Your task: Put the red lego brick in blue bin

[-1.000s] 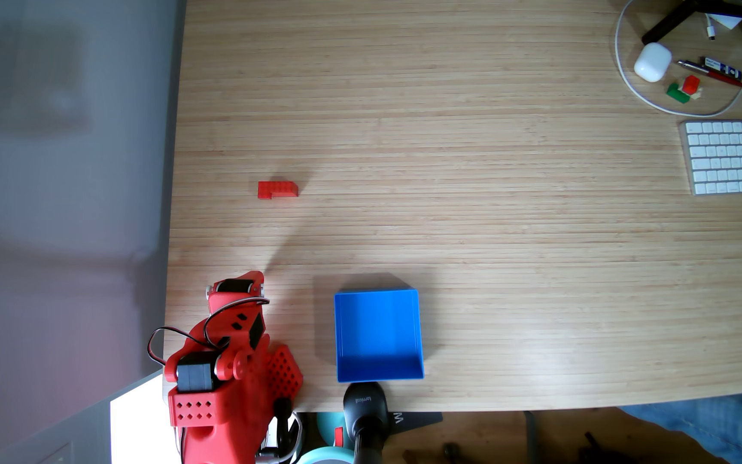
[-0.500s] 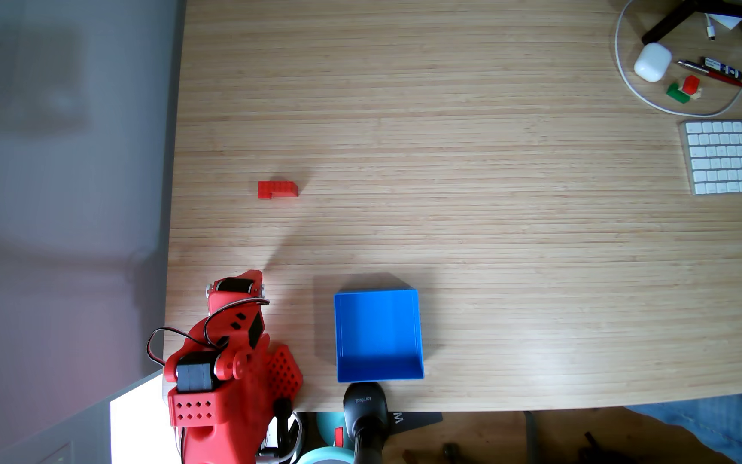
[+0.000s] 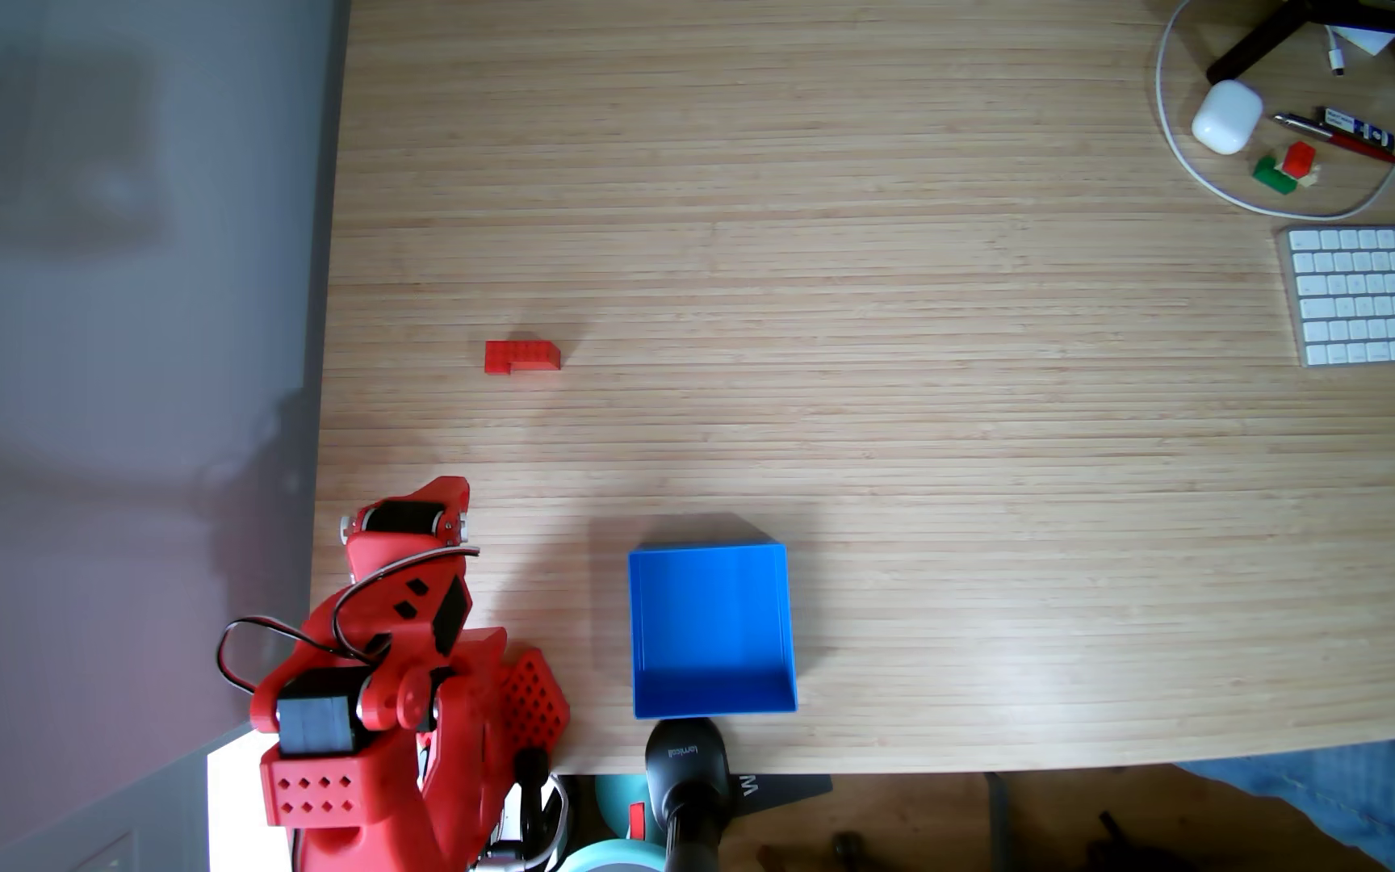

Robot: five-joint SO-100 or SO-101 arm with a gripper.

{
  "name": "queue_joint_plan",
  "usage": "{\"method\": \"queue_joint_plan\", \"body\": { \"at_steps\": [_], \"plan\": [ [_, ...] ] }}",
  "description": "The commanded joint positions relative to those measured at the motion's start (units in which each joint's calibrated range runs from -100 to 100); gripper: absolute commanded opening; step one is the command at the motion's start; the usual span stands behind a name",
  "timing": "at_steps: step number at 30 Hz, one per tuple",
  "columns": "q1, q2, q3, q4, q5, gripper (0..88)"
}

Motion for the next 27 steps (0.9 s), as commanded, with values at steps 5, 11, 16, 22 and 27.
{"method": "queue_joint_plan", "body": {
  "at_steps": [5,11,16,22,27],
  "plan": [
    [-0.1,24.1,-22.0,0.8,1.0,16.1],
    [1.0,36.5,-33.3,2.9,1.4,22.0],
    [1.9,45.1,-41.9,3.7,2.1,24.1],
    [3.1,56.4,-51.6,3.9,2.8,23.1],
    [3.6,65.5,-58.6,3.9,2.8,22.5]
  ]
}}
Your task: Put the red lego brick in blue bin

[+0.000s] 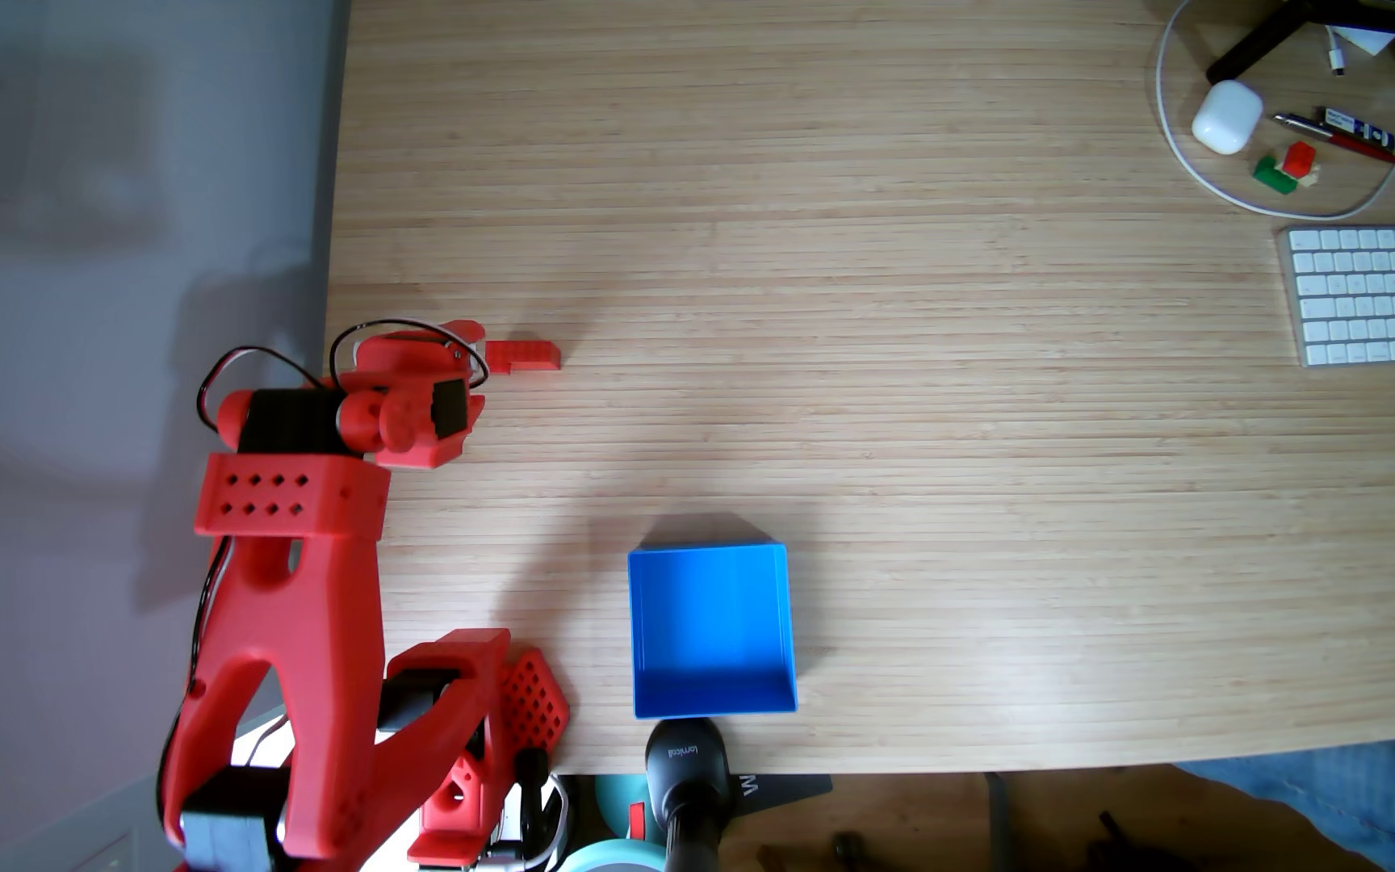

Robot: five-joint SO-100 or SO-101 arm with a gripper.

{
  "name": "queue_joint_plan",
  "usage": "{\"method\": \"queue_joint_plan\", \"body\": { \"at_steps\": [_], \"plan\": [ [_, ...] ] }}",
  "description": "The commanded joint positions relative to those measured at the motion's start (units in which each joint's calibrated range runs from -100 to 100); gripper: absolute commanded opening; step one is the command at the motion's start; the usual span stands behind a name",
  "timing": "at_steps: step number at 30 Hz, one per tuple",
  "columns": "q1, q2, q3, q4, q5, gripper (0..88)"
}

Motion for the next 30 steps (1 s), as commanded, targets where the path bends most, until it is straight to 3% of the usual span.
{"method": "queue_joint_plan", "body": {
  "at_steps": [1,30],
  "plan": [
    [0.3,4.8,-8.7,0.2,0.2,22.4],
    [1.7,31.8,-29.3,3.2,2.2,15.5]
  ]
}}
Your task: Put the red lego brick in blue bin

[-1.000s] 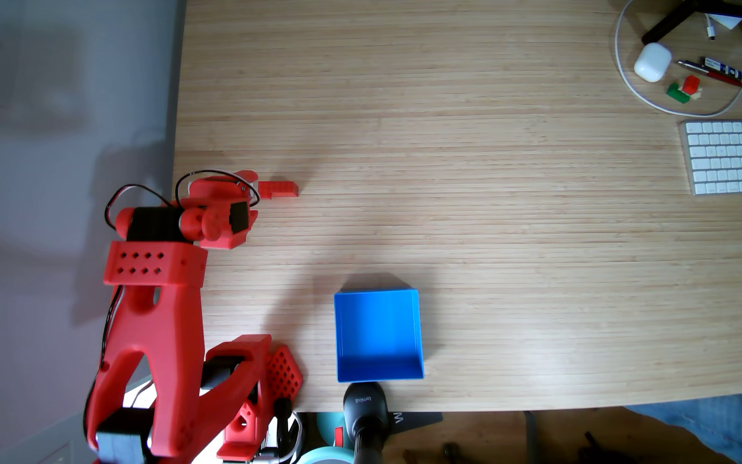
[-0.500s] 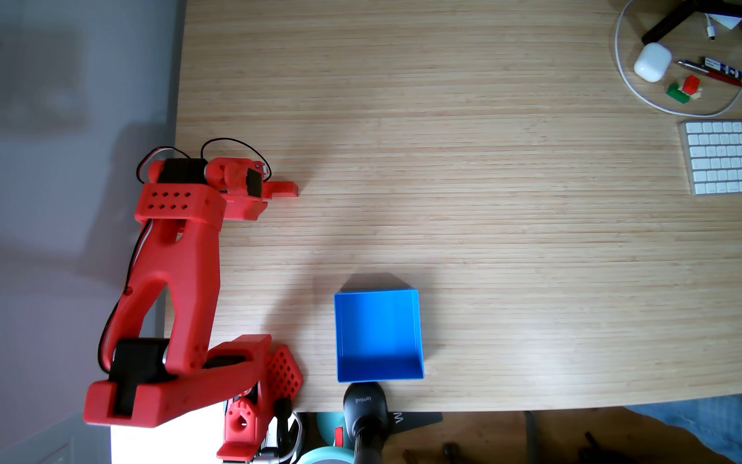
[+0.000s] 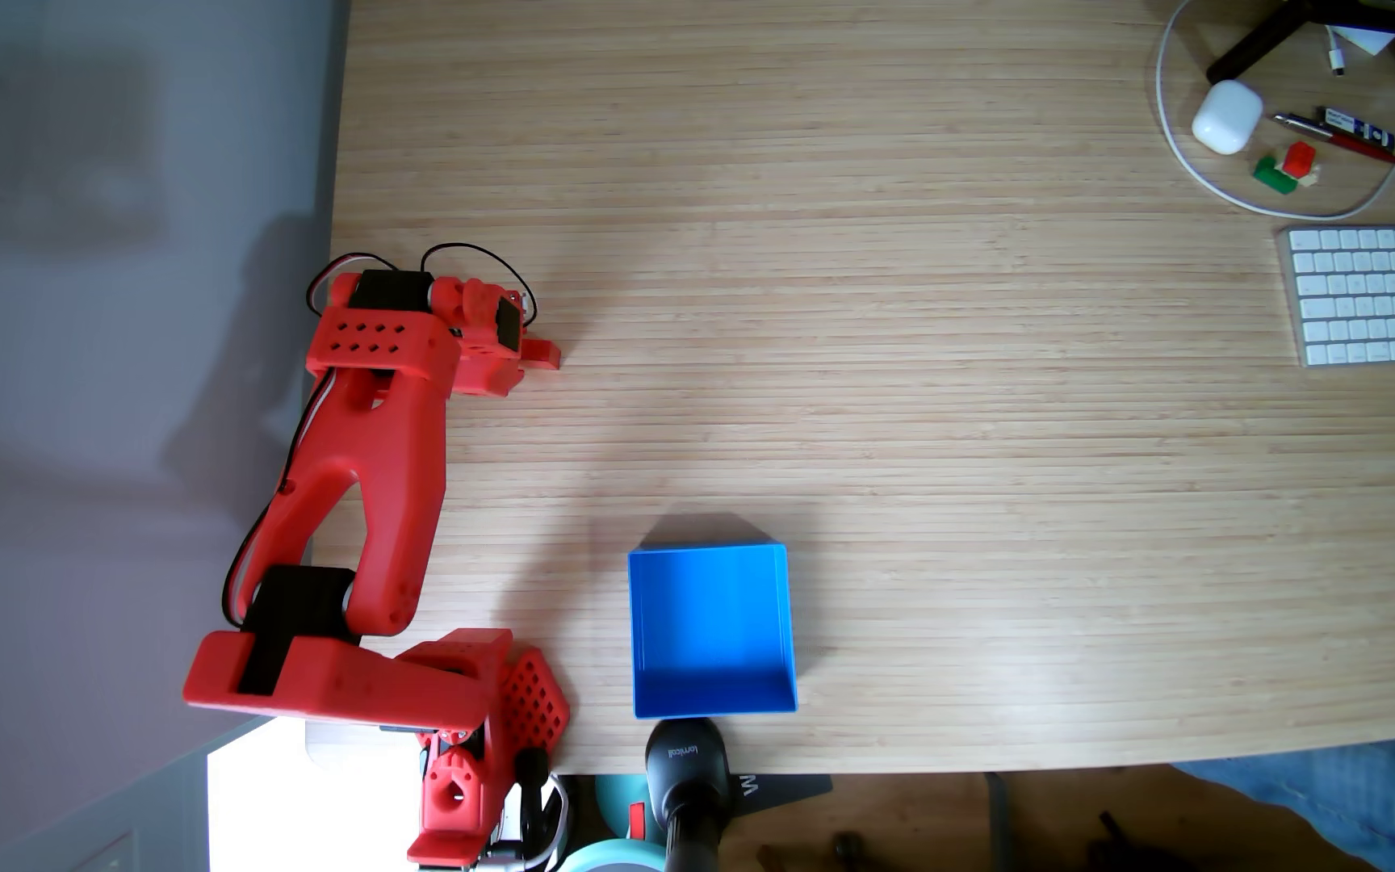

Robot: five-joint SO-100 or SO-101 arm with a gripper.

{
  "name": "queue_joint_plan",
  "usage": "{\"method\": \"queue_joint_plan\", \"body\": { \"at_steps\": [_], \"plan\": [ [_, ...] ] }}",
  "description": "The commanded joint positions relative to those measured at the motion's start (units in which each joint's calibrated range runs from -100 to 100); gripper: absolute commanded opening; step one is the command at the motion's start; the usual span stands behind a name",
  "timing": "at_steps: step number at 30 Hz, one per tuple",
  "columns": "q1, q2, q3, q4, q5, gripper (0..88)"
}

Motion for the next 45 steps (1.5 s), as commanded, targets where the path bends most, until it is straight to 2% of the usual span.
{"method": "queue_joint_plan", "body": {
  "at_steps": [1,5,10,17,27,31,36,45],
  "plan": [
    [-0.1,0.1,-4.3,-0.4,-0.1,15.4],
    [-0.1,1.3,-5.3,-0.7,-0.4,11.4],
    [-0.1,1.3,-5.9,-0.7,-1.1,0.1],
    [-0.1,0.8,-6.0,0.1,-1.8,0.1],
    [2.0,0.4,-6.8,9.4,-2.0,0.1],
    [4.5,-2.0,-12.7,16.9,-1.5,0.1],
    [9.8,-11.2,-12.8,19.8,0.1,0.1],
    [24.6,-28.0,0.1,21.5,4.6,0.1]
  ]
}}
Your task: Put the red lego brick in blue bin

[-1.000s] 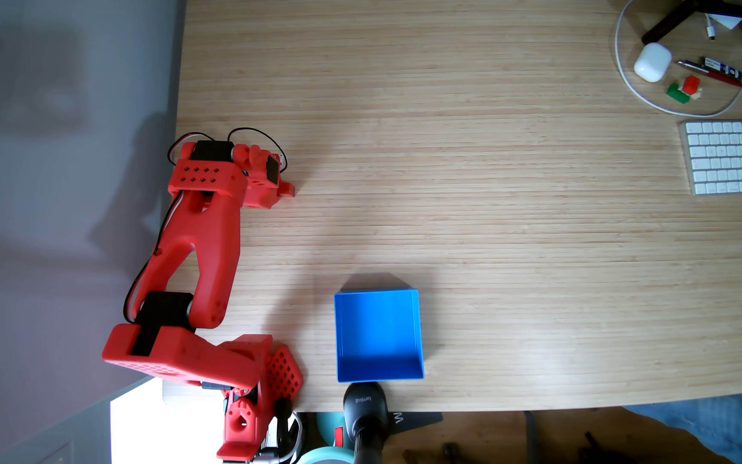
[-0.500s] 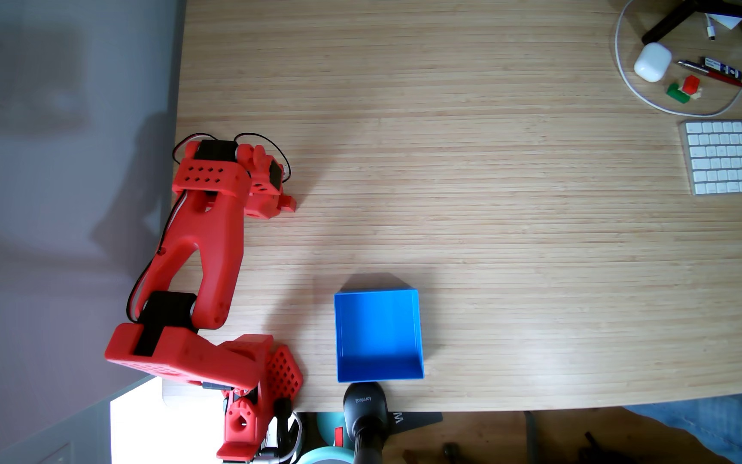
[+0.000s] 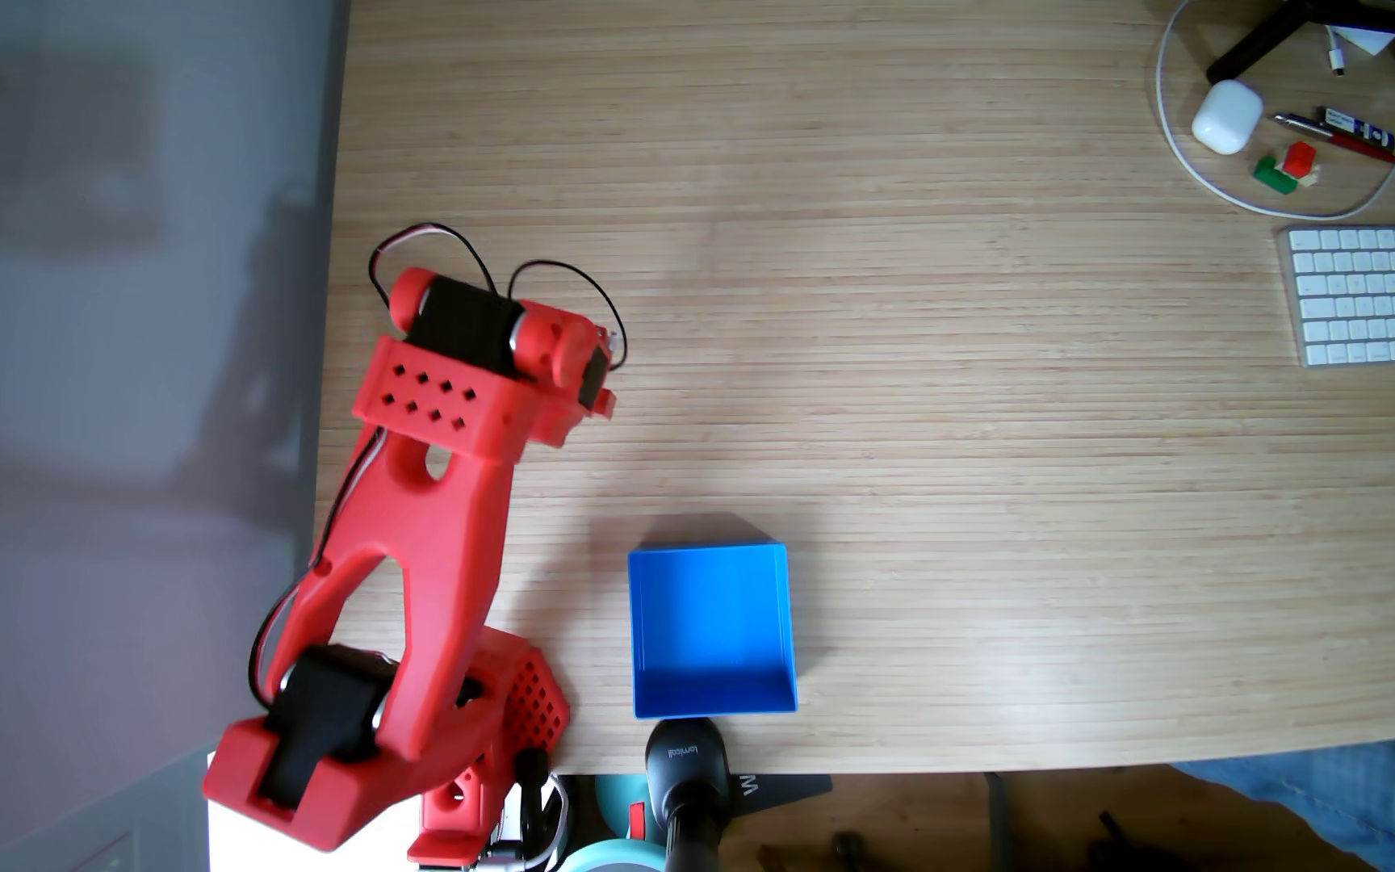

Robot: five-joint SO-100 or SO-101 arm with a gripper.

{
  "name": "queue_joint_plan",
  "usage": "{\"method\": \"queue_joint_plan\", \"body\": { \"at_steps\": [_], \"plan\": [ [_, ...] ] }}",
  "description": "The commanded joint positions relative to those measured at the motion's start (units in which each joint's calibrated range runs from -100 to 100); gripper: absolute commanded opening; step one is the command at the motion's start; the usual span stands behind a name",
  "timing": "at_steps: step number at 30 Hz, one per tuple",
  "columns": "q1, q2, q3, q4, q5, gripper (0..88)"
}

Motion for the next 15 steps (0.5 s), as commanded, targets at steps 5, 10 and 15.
{"method": "queue_joint_plan", "body": {
  "at_steps": [5,10,15],
  "plan": [
    [16.6,-19.5,9.6,0.6,4.9,0.1],
    [25.7,-23.6,13.8,0.2,8.1,0.1],
    [33.7,-24.9,17.7,-2.6,11.5,0.1]
  ]
}}
